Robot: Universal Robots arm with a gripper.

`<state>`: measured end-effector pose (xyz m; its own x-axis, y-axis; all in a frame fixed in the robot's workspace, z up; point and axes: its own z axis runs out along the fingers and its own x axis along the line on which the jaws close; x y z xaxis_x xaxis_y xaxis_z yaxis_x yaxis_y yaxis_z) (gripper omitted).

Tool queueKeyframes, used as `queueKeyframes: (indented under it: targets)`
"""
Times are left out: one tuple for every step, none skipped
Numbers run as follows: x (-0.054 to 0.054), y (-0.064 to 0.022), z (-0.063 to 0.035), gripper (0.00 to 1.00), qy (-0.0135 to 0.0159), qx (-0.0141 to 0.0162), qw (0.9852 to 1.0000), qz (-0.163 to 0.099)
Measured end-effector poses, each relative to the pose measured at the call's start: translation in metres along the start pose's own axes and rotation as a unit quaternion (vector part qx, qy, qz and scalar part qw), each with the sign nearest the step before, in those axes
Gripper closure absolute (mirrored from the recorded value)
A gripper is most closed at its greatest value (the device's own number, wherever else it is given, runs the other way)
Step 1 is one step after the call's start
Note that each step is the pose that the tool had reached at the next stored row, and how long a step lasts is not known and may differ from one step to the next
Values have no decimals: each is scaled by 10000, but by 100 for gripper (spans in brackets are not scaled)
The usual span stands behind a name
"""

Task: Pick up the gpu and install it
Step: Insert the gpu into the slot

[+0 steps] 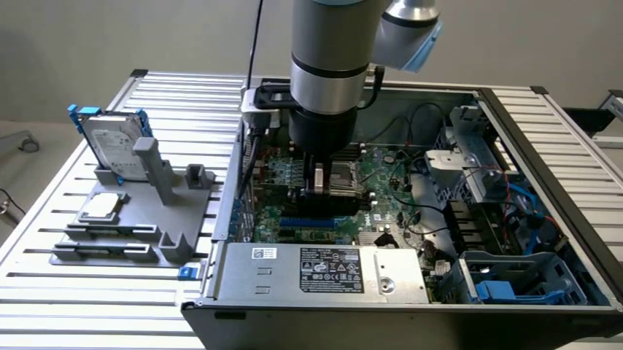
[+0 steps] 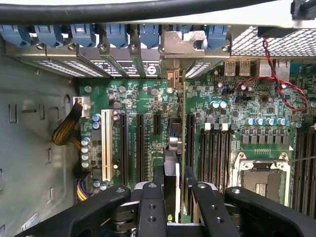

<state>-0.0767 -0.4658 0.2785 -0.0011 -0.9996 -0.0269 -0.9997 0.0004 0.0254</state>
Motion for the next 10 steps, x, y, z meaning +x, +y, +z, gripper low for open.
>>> queueKeyframes:
  targets:
    - [-1,1,1,74,-1,1,10000,9]
    - [-1,2,2,74,-2,1,10000,18]
    - [-2,5,3,74,-3,1,10000,28]
    - [-2,12,4,74,-4,2,10000,36]
    - [-2,21,8,74,-4,5,10000,42]
    - [-2,30,10,74,-4,8,10000,45]
    - [-2,34,11,74,-3,9,10000,45]
    - [-2,34,11,74,-2,9,10000,45]
    - [-2,34,12,74,-2,9,10000,44]
    - [-2,34,12,74,-2,9,10000,44]
